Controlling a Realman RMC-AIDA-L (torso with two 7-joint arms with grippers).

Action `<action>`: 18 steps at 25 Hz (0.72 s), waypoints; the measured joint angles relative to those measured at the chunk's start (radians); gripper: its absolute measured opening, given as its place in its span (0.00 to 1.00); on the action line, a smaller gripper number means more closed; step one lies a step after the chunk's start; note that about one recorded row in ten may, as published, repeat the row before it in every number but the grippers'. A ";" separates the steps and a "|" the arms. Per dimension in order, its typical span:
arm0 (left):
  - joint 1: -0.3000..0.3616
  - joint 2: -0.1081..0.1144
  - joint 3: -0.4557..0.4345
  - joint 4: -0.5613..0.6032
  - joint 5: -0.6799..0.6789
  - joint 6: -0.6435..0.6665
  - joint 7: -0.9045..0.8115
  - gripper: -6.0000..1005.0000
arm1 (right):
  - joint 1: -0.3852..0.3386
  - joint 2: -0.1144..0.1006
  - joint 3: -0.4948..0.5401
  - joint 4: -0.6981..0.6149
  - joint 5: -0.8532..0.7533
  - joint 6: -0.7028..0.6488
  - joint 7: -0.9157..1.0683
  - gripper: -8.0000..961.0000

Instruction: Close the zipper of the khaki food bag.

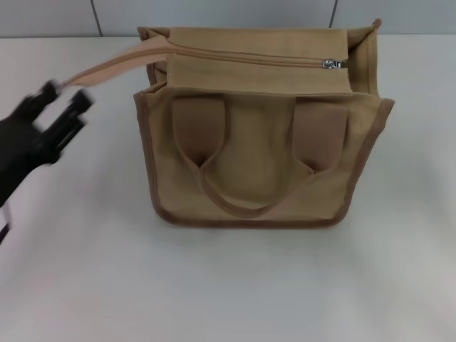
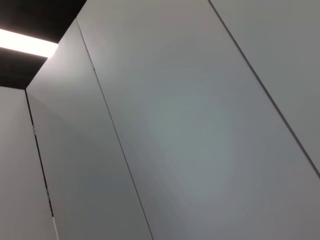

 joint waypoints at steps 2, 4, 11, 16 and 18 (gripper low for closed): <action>0.050 0.001 -0.022 0.013 -0.001 0.014 0.003 0.66 | -0.001 -0.001 -0.003 -0.001 -0.015 0.002 -0.018 0.41; 0.092 0.003 -0.032 0.026 -0.001 0.053 0.006 0.69 | -0.002 -0.001 -0.005 -0.002 -0.037 -0.001 -0.055 0.39; 0.174 0.006 0.142 0.170 0.039 0.328 0.012 0.81 | 0.023 0.002 -0.086 0.011 -0.070 0.003 -0.128 0.63; 0.163 0.006 0.426 0.267 0.068 0.331 0.023 0.81 | 0.037 0.003 -0.292 0.006 -0.082 -0.007 -0.201 0.71; 0.155 0.006 0.466 0.276 0.082 0.328 0.027 0.81 | 0.045 0.002 -0.356 0.004 -0.097 -0.009 -0.228 0.75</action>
